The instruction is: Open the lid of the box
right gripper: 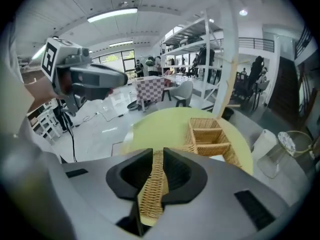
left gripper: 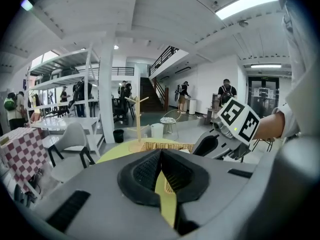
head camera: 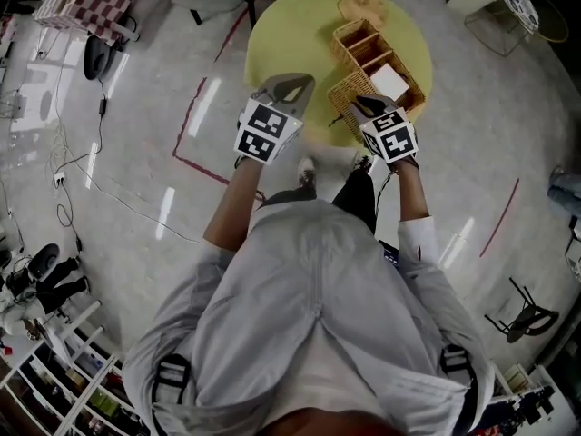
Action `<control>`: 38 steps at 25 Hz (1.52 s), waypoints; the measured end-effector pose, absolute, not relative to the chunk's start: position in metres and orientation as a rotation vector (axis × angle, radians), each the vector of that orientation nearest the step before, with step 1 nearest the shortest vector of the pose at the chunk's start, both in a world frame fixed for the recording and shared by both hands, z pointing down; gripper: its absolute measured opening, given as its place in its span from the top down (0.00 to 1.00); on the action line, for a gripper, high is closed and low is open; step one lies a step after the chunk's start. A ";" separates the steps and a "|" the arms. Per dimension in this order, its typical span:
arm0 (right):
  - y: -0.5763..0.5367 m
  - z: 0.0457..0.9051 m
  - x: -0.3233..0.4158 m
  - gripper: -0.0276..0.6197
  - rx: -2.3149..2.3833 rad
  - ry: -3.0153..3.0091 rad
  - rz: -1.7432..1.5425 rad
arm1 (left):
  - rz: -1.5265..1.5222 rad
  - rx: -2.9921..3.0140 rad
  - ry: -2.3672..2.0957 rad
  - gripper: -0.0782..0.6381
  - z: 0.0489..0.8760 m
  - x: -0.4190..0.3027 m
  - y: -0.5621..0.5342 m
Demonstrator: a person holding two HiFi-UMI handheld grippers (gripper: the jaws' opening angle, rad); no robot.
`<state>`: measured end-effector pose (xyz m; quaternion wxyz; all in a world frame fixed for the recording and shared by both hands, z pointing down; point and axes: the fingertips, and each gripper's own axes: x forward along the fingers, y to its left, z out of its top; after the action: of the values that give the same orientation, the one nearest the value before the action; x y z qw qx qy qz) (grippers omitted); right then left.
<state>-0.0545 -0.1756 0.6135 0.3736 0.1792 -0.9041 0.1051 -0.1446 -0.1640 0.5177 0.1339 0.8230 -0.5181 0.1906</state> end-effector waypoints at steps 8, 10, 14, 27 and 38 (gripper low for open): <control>-0.224 0.503 -0.011 0.86 0.820 -2.376 0.053 | 0.515 2.528 -1.500 0.85 0.472 -0.126 -0.195; -0.230 0.477 0.001 0.87 0.896 -2.380 0.016 | 0.508 2.565 -1.499 0.85 0.459 -0.121 -0.201; -0.239 0.437 0.026 0.91 1.038 -2.376 -0.031 | 0.490 2.636 -1.495 0.85 0.435 -0.111 -0.209; -0.236 0.352 0.077 0.92 1.308 -2.397 -0.126 | 0.408 2.827 -1.506 0.85 0.363 -0.086 -0.216; -0.228 0.337 0.079 0.92 1.302 -2.417 -0.185 | 0.408 2.884 -1.497 0.85 0.349 -0.073 -0.213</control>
<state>0.0788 -0.2276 0.3367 0.1936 0.4642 -0.8618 -0.0659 -0.0733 -0.2126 0.3487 -0.0667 0.8787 -0.4560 0.1243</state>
